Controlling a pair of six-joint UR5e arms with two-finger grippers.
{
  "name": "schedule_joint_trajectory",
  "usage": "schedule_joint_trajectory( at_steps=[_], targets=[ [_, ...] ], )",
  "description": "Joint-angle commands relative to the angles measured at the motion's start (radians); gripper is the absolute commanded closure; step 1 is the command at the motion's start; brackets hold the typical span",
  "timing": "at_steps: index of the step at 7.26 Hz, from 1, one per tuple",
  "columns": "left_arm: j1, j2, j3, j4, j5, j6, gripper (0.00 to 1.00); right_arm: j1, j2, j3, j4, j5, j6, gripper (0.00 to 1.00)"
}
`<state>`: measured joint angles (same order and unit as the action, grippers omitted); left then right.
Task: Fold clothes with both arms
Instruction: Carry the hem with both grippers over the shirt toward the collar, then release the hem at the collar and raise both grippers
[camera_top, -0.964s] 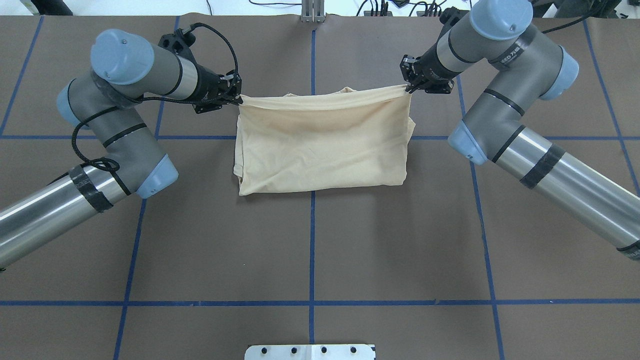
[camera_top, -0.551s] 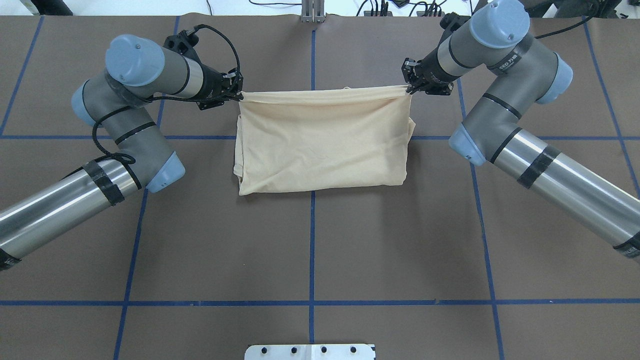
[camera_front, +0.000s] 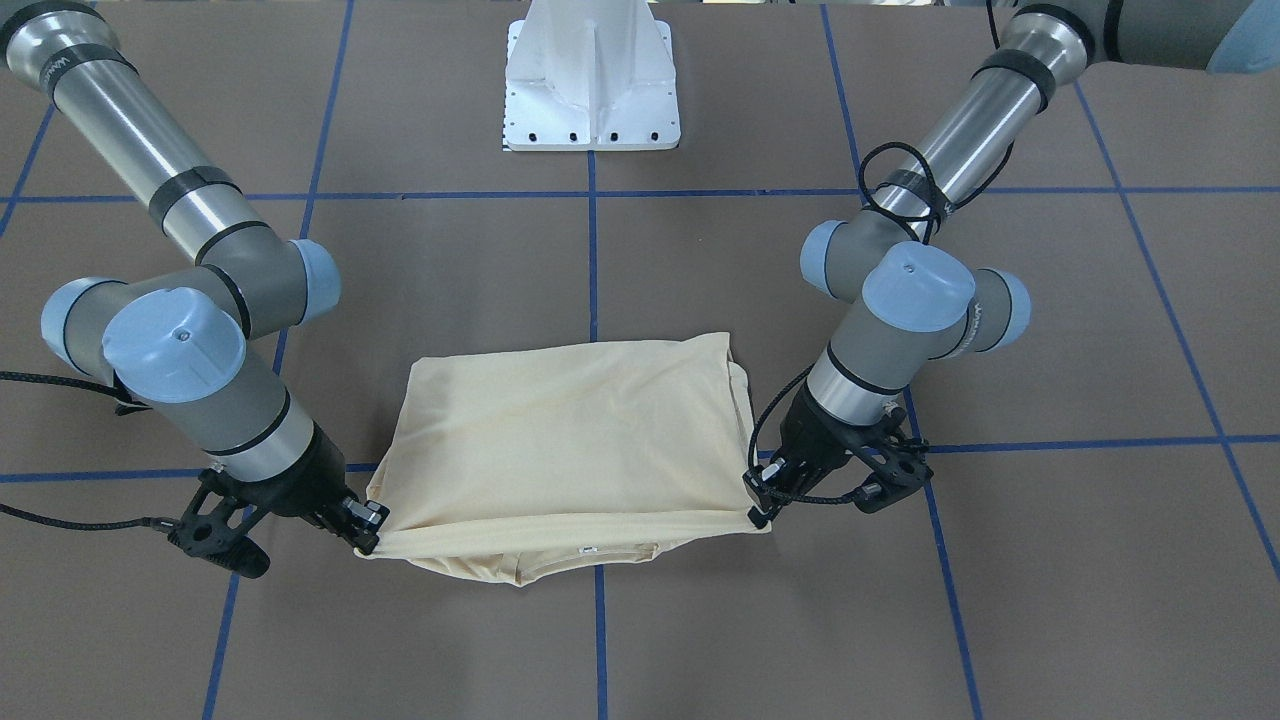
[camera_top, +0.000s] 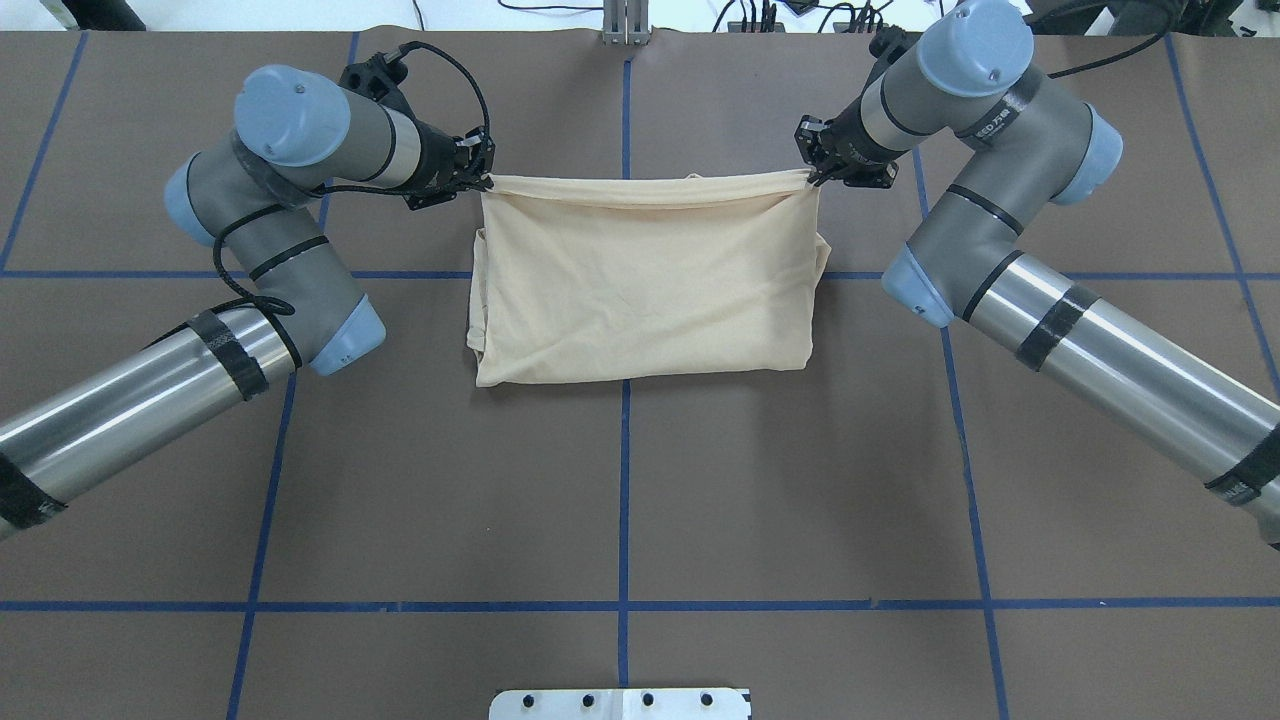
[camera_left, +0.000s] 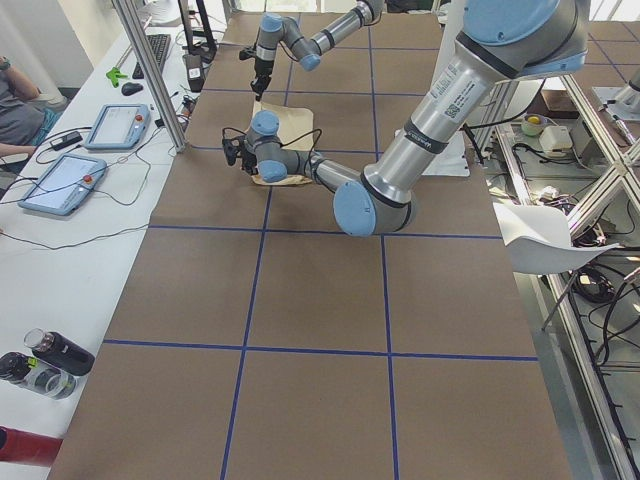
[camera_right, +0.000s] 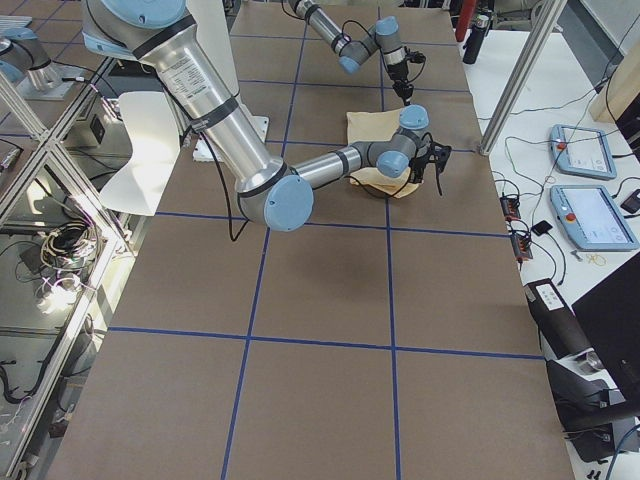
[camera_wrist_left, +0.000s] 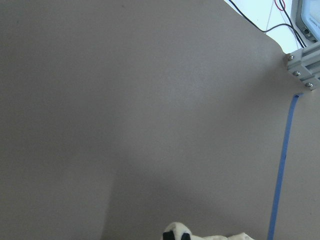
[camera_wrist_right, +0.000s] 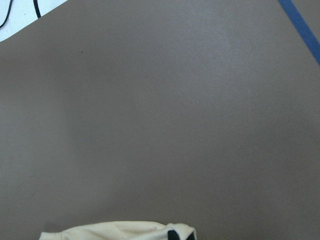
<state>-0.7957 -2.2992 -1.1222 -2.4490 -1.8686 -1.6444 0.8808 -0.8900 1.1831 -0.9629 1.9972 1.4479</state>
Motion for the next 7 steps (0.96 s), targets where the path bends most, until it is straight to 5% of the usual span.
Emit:
schedule_joint_trajectory(
  at_steps=[1, 2, 3, 4, 7],
  targets=[
    [0.018, -0.002, 0.021, -0.007, 0.018, 0.0, 1.0, -0.025, -0.001, -0.002, 0.001, -0.023, -0.001, 1.0],
    [0.021, -0.002, 0.021, -0.007, 0.022, 0.001, 0.99, -0.029, 0.0, -0.002, 0.001, -0.026, -0.001, 1.0],
    [0.021, -0.002, 0.016, -0.008, 0.022, 0.006, 0.28, -0.029, 0.0, -0.002, 0.001, -0.026, -0.001, 0.9],
    [0.021, -0.002, 0.01, -0.01, 0.022, 0.009, 0.01, -0.029, -0.001, 0.0, 0.001, -0.029, -0.003, 0.01],
    [-0.005, 0.046, -0.065, -0.004, 0.013, 0.018, 0.0, -0.013, -0.003, 0.006, 0.003, -0.015, -0.041, 0.0]
  ],
)
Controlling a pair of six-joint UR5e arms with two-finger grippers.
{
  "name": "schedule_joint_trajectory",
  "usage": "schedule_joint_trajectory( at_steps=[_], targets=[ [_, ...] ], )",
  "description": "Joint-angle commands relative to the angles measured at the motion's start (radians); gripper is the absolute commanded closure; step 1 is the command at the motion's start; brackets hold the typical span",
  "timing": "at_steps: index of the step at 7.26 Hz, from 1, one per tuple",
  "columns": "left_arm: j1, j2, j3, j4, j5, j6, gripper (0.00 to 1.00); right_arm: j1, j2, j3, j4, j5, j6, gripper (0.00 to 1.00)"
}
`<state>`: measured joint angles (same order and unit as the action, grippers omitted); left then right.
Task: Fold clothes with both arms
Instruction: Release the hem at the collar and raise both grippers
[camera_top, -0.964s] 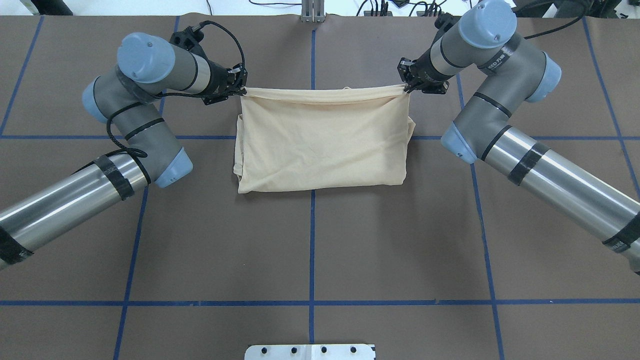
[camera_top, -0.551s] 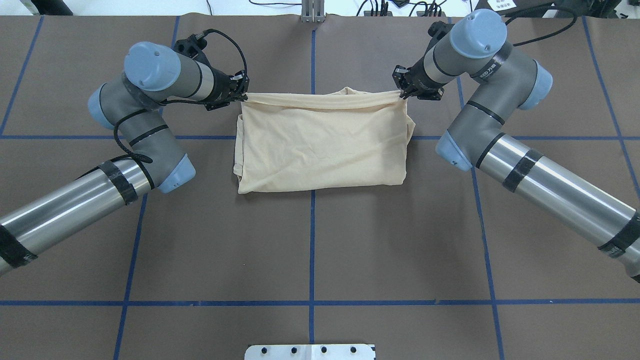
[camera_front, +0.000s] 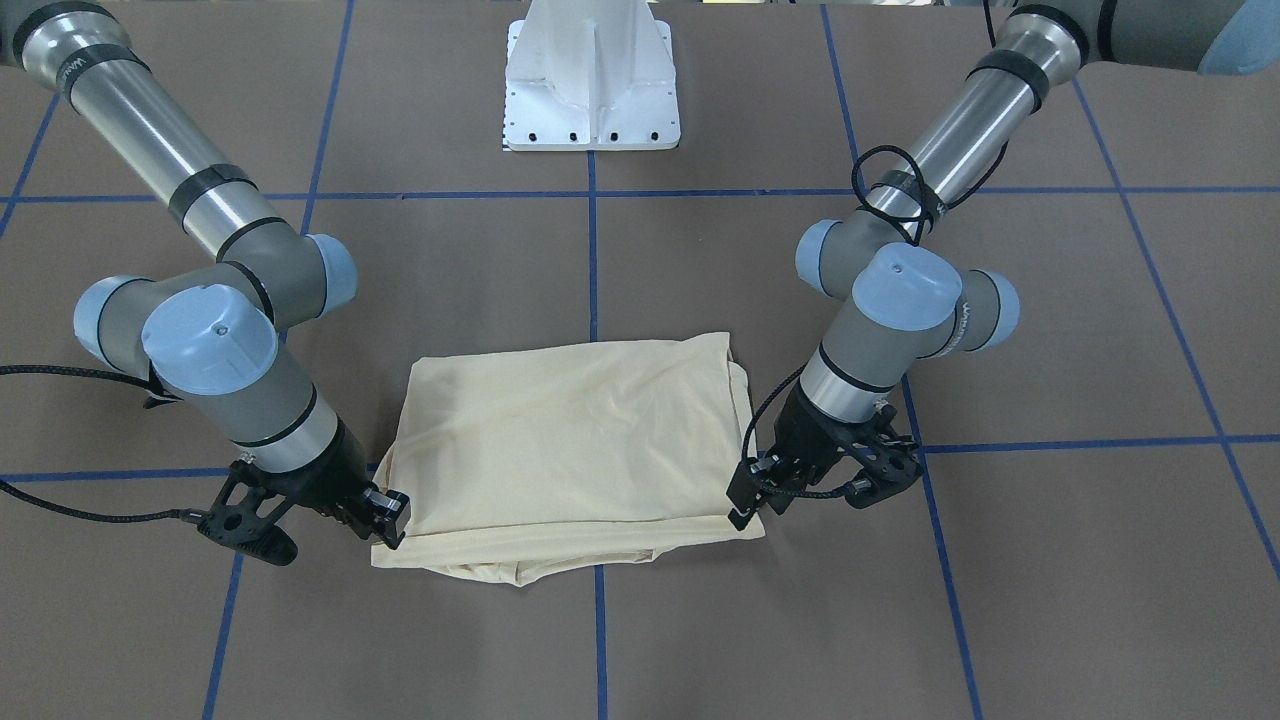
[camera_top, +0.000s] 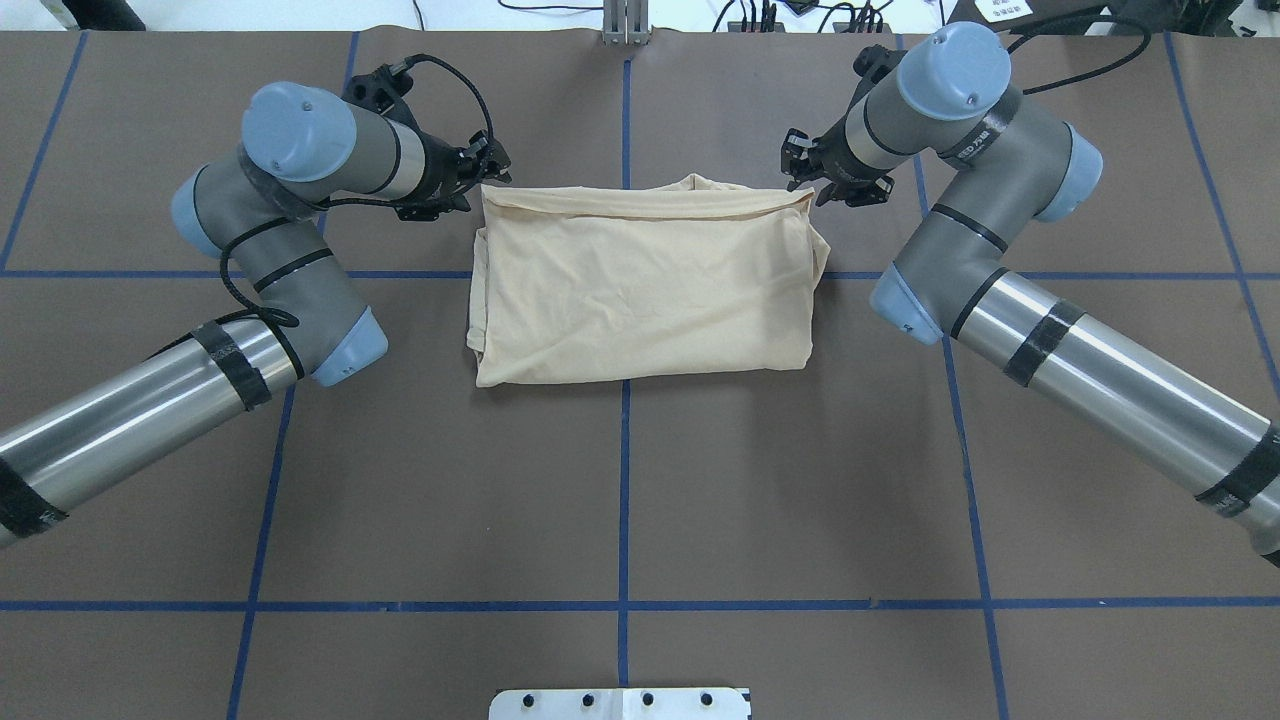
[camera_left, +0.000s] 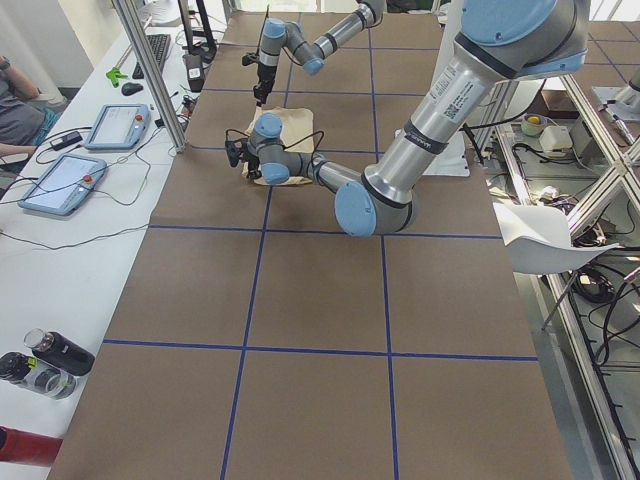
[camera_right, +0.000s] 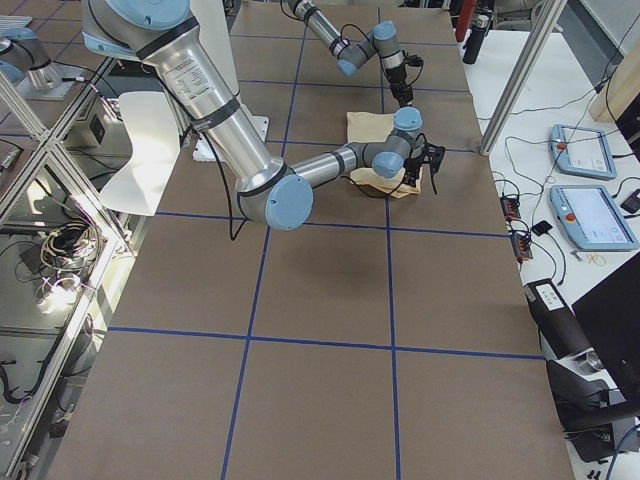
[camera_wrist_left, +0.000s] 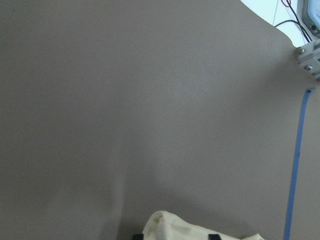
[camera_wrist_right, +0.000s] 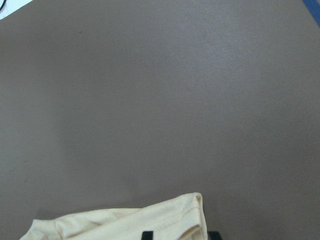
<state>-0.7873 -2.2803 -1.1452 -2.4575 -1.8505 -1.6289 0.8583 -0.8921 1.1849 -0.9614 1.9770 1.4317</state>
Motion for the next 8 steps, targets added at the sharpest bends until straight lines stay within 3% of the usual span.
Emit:
schedule_joint_trajectory(
  at_steps=[1, 3, 5, 8],
  targets=[
    [-0.032, 0.071, -0.106, 0.012, -0.062, 0.012, 0.0, 0.03, -0.01, 0.016, 0.001, 0.05, -0.036, 0.0],
    [-0.047, 0.191, -0.285, 0.04, -0.108, 0.014, 0.0, 0.028, -0.124, 0.172, 0.001, 0.095, -0.027, 0.0],
    [-0.047, 0.194, -0.326, 0.072, -0.102, 0.011, 0.0, -0.011, -0.242, 0.336, -0.008, 0.14, 0.021, 0.0],
    [-0.046, 0.222, -0.36, 0.074, -0.096, 0.011, 0.0, -0.146, -0.283, 0.387, -0.007, 0.099, 0.127, 0.0]
  ],
)
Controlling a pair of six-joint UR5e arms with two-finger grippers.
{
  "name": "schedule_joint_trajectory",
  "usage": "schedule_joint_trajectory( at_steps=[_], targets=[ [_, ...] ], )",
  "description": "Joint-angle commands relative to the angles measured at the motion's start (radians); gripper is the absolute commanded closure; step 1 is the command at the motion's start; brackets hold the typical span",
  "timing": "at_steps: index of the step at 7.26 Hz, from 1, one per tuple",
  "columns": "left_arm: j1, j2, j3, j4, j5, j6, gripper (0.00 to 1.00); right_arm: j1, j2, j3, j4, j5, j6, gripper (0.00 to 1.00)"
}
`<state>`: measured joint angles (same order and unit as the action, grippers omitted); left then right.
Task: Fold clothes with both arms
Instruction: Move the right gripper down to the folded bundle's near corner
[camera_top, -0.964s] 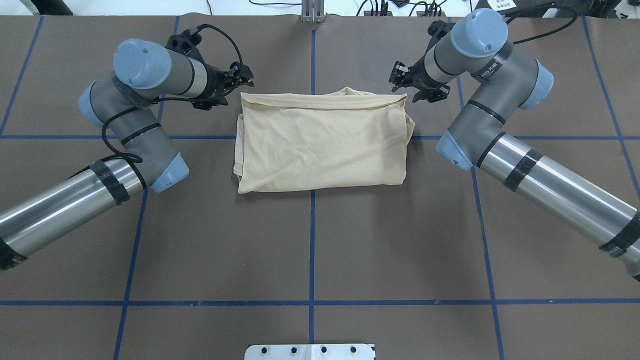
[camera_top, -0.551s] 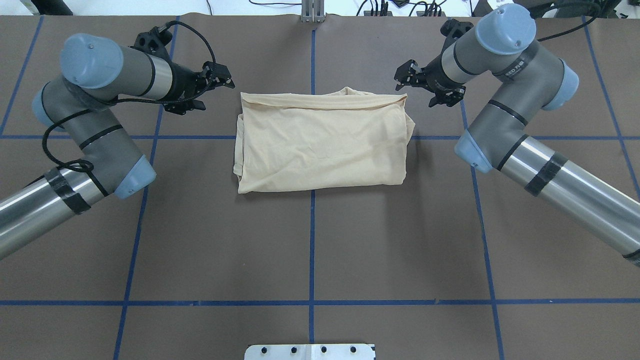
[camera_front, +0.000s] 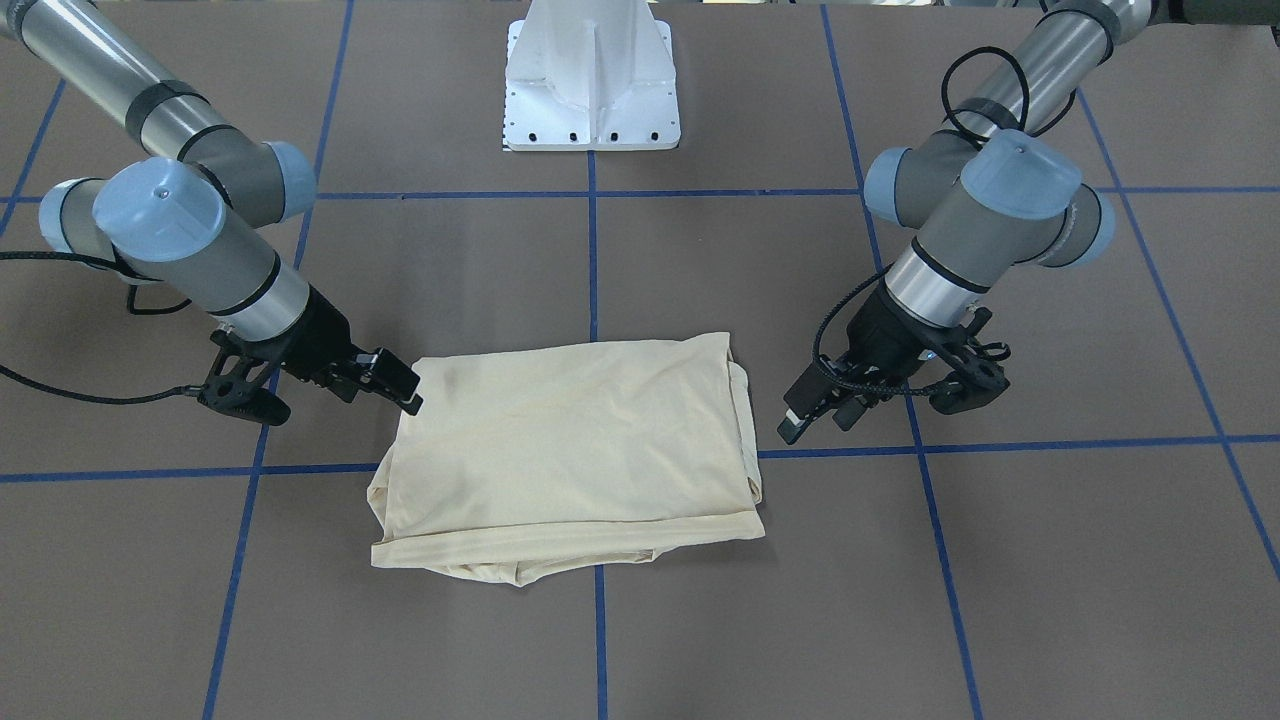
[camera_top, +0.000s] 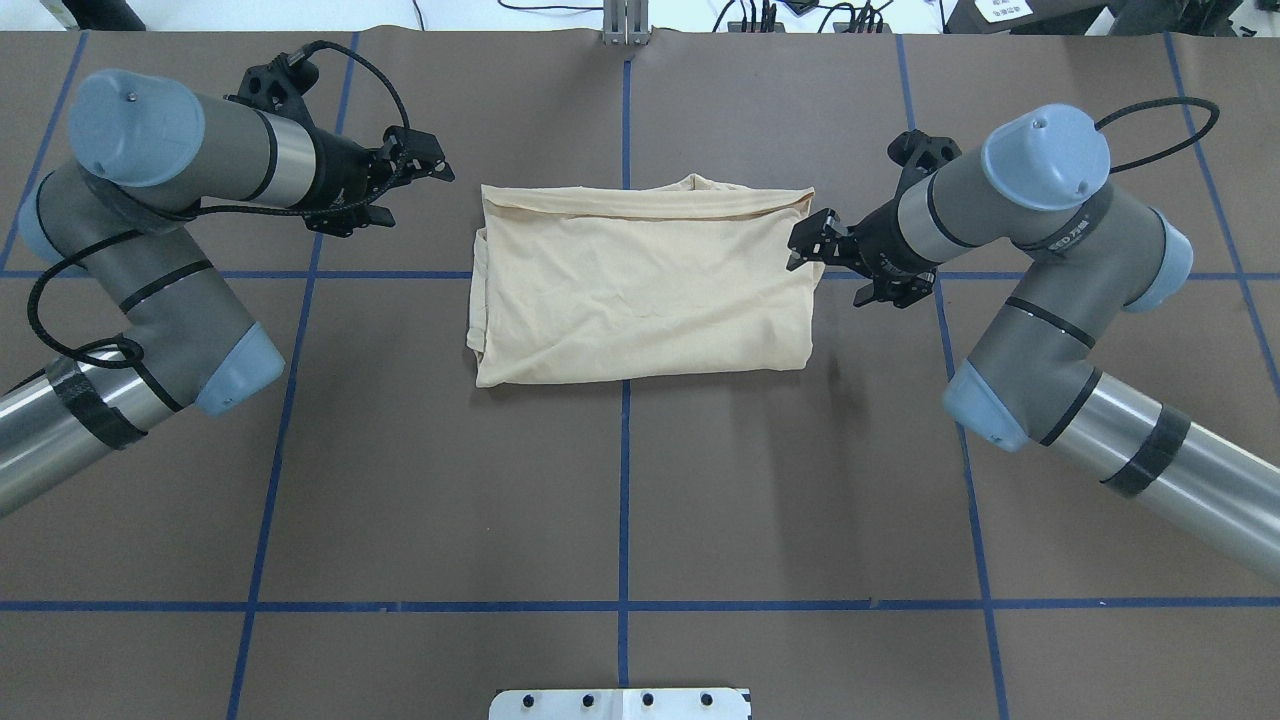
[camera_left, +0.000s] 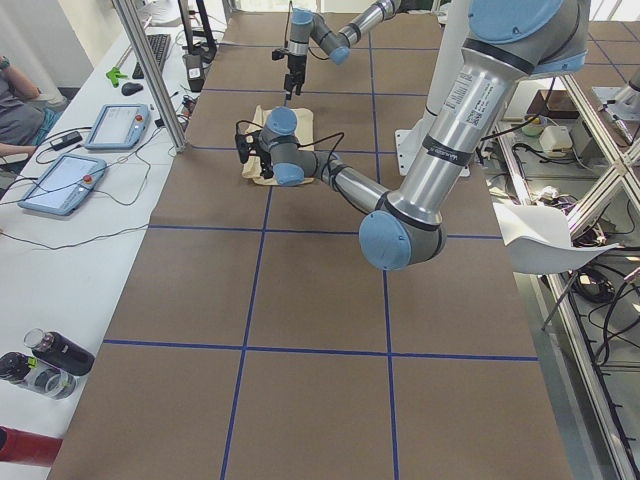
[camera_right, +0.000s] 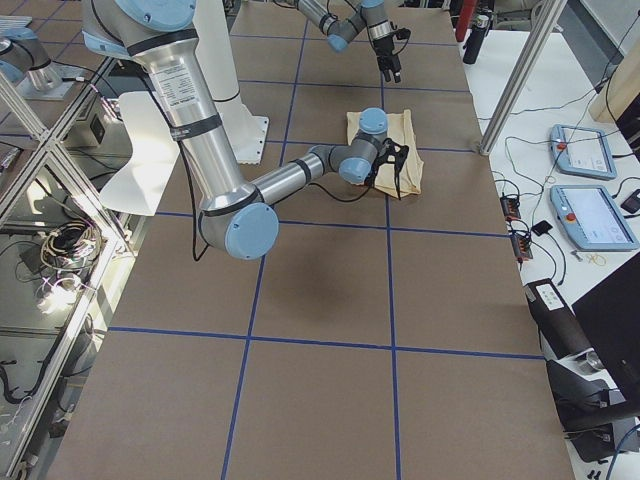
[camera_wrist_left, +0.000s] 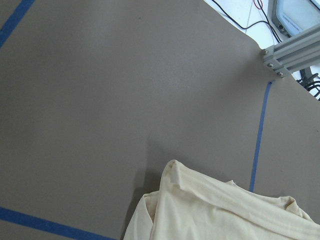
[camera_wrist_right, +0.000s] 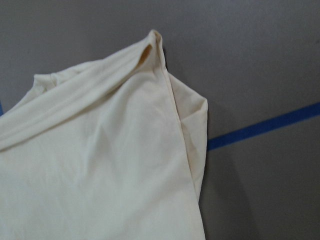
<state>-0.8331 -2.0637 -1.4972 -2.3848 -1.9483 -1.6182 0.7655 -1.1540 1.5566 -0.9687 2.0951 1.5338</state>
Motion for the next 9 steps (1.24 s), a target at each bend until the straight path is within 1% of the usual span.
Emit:
schedule_joint_trajectory(
  at_steps=[1, 3, 4, 5, 6, 7, 9],
  targets=[
    [0.0, 0.004, -0.012, 0.001, 0.002, 0.0, 0.0, -0.099, -0.026, 0.014, -0.001, -0.056, 0.023, 0.0],
    [0.0, 0.005, -0.012, 0.001, 0.002, 0.0, 0.0, -0.126, -0.038, 0.011, -0.004, -0.059, 0.023, 0.01],
    [0.0, 0.007, -0.012, 0.001, 0.002, 0.0, 0.0, -0.126, -0.041, 0.013, -0.004, -0.056, 0.023, 0.16],
    [0.0, 0.008, -0.014, 0.001, 0.002, 0.0, 0.0, -0.126, -0.038, 0.016, -0.004, -0.041, 0.023, 0.22],
    [0.0, 0.011, -0.014, 0.001, 0.002, 0.0, 0.0, -0.126, -0.035, 0.016, -0.004, -0.041, 0.023, 0.44],
    [0.0, 0.011, -0.012, 0.001, 0.002, 0.0, 0.0, -0.124, -0.036, 0.014, -0.004, -0.033, 0.023, 0.99],
    [0.002, 0.011, -0.011, 0.001, 0.003, 0.0, 0.01, -0.083, -0.032, 0.016, -0.005, 0.073, 0.023, 1.0]
  ],
)
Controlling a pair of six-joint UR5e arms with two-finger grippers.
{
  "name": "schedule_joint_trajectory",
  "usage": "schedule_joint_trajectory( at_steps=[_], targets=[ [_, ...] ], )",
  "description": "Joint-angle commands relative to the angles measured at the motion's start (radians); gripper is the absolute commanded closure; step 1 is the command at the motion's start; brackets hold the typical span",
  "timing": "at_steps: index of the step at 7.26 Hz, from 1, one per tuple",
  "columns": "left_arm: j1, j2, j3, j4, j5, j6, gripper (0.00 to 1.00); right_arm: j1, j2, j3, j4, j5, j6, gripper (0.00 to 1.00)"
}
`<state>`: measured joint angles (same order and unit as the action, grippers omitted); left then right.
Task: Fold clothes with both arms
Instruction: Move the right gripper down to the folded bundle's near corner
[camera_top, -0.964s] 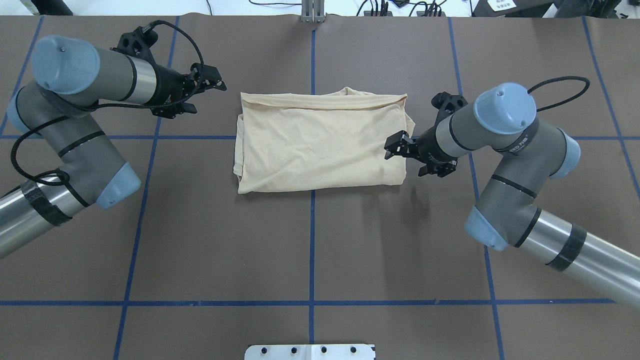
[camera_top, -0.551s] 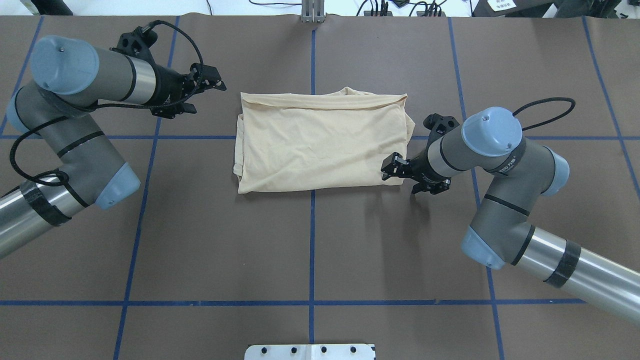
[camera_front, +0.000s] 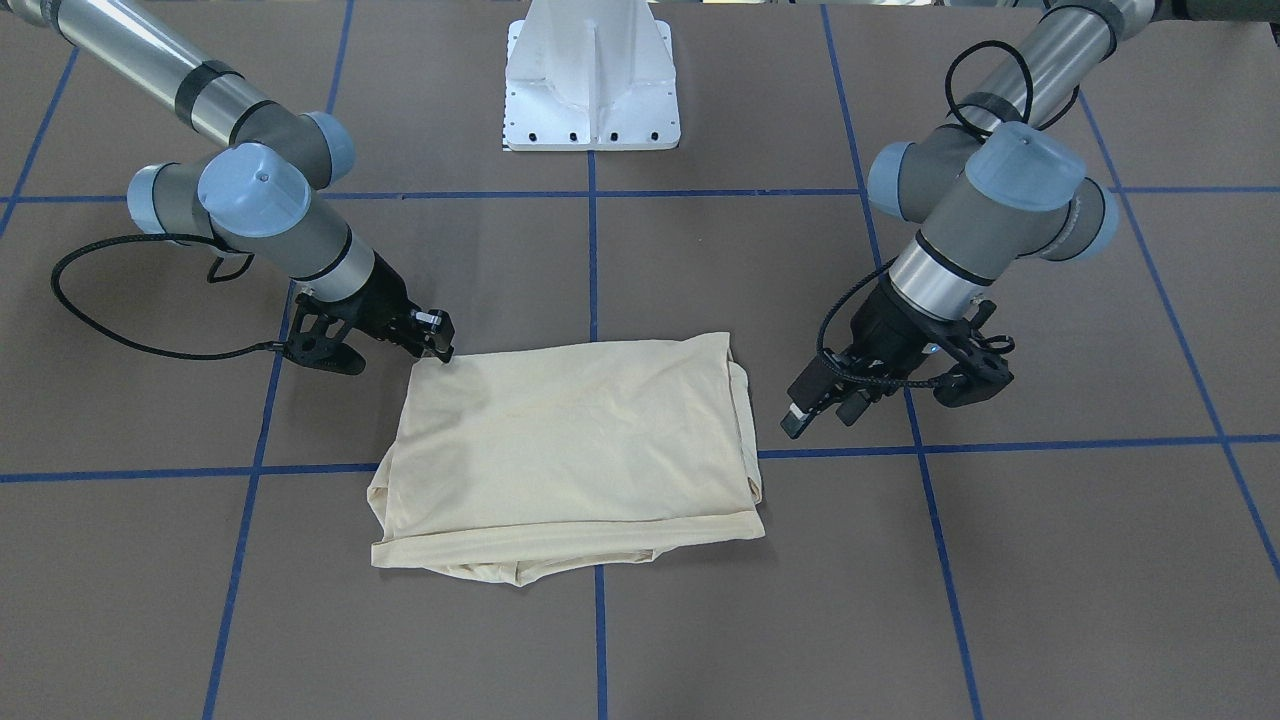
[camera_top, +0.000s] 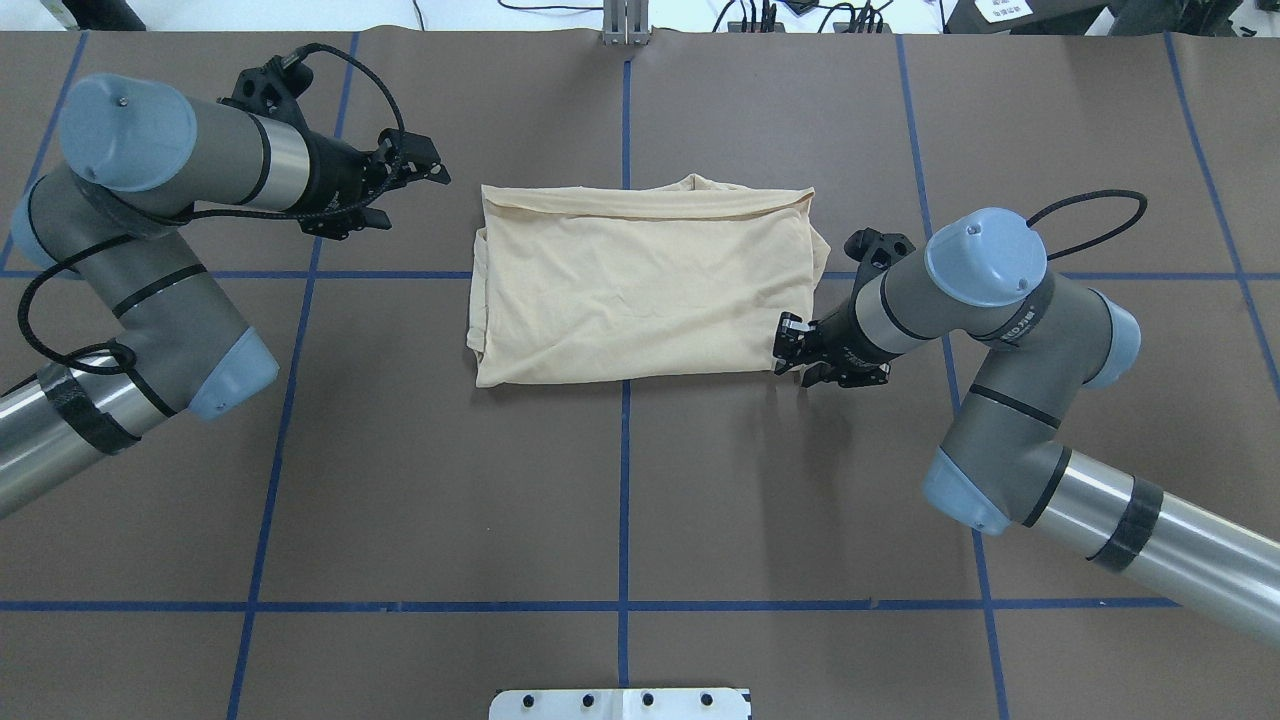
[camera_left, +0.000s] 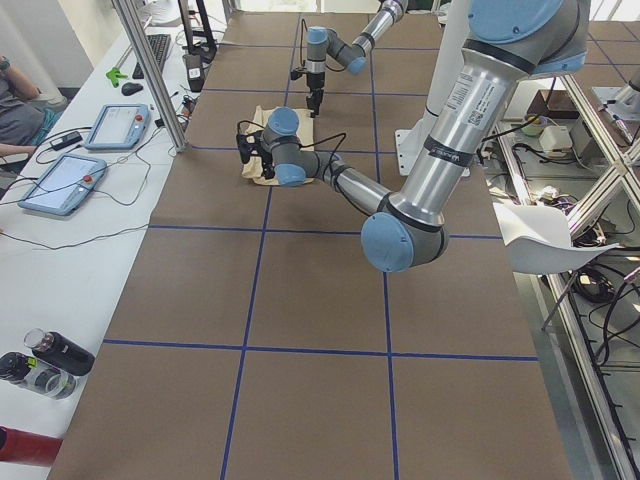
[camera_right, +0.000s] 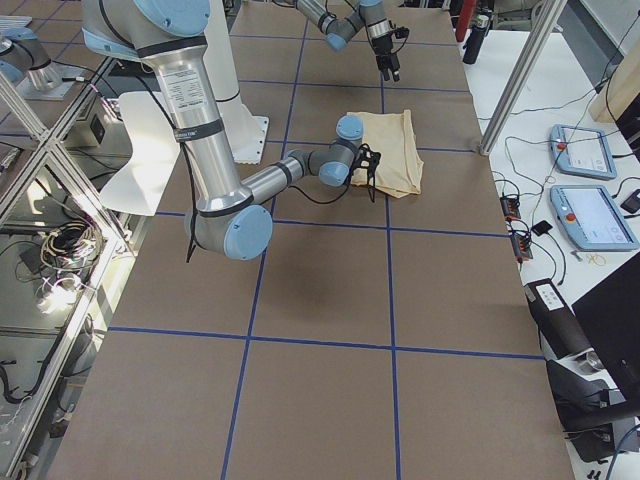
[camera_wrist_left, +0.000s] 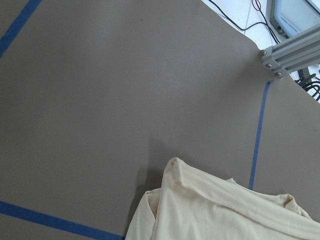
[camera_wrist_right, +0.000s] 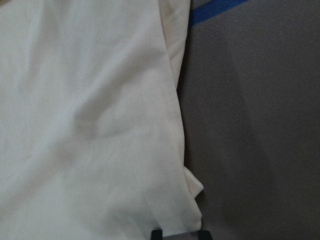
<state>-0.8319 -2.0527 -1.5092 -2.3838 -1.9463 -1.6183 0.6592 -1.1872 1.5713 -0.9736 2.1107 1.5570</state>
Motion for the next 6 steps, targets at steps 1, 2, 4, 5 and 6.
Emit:
schedule_joint_trajectory(
  at_steps=[1, 2, 4, 5, 6],
  targets=[
    [0.001, -0.001, 0.001, 0.0, 0.001, 0.0, 0.01, 0.025, 0.001, 0.001, -0.001, 0.063, 0.0, 1.0],
    [0.002, -0.003, 0.0, 0.0, 0.001, -0.003, 0.01, 0.025, -0.002, -0.001, -0.001, 0.063, 0.0, 1.0],
    [0.002, -0.003, 0.0, 0.0, 0.001, -0.006, 0.01, 0.025, -0.002, 0.007, 0.001, 0.061, 0.017, 1.0],
    [0.002, -0.003, 0.001, 0.0, 0.001, -0.006, 0.01, 0.025, 0.004, 0.012, 0.0, 0.063, 0.021, 0.7],
    [0.002, -0.003, 0.001, 0.0, 0.001, -0.006, 0.01, 0.026, 0.003, 0.012, 0.001, 0.051, 0.023, 0.24]
  ],
)
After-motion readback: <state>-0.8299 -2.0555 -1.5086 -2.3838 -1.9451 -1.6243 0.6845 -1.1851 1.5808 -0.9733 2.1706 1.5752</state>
